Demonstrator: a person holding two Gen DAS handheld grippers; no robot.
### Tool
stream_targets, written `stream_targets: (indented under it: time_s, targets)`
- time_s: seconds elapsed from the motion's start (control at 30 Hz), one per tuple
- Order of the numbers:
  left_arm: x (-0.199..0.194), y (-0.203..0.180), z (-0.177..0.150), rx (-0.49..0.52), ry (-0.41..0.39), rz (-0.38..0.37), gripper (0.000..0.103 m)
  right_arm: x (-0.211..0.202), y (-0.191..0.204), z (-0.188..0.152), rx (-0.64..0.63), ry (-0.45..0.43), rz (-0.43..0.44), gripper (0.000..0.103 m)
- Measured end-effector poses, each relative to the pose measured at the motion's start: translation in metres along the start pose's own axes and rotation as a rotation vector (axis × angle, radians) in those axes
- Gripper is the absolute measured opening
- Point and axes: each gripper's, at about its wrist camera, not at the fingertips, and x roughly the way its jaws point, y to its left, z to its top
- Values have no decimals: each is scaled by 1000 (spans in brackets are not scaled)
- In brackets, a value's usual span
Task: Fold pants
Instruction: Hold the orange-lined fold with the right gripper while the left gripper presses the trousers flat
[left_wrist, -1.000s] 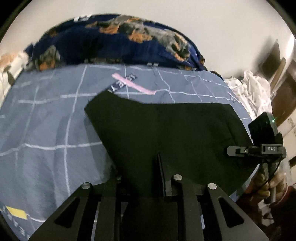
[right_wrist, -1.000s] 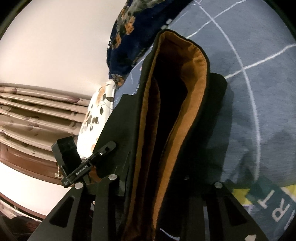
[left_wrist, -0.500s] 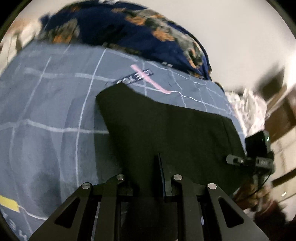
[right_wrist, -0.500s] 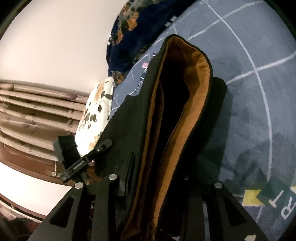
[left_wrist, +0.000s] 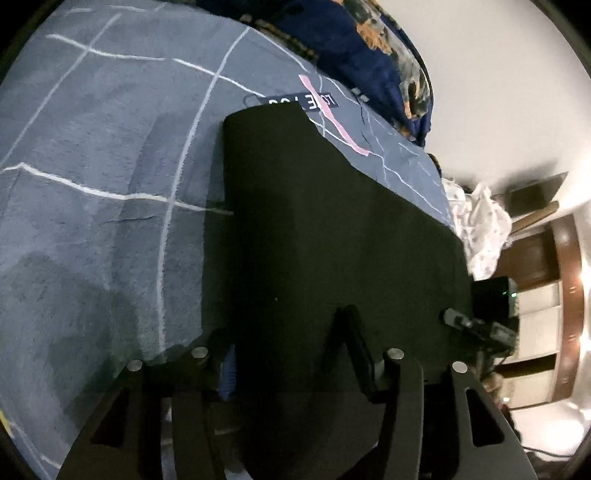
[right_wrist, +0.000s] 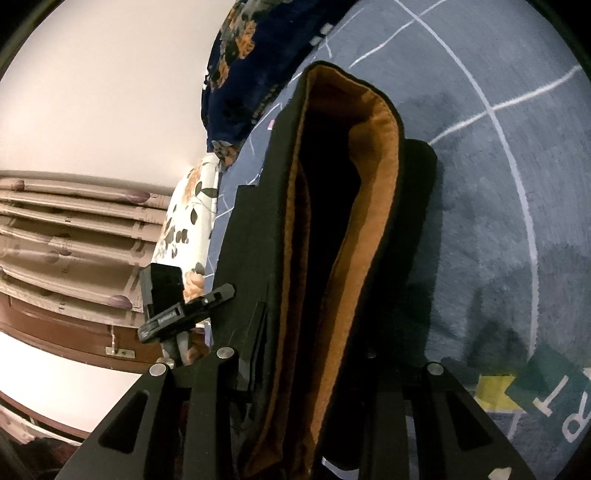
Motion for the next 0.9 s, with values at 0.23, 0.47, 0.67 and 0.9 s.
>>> stream_targets:
  time_s: [0.23, 0.47, 0.67, 0.9]
  targets:
    - [28, -47, 1, 173, -20, 76, 39, 3, -7, -1, 26, -7, 17, 29]
    - [12, -55, -6, 170, -123, 133, 15, 2, 4, -1, -14, -19, 16, 29]
    - [-1, -76, -13, 246, -172, 211, 14, -3, 20, 3, -56, -29, 20, 29]
    - [-16, -93, -16, 320, -236, 287, 14, -1, 25, 7, -53, -39, 36, 29]
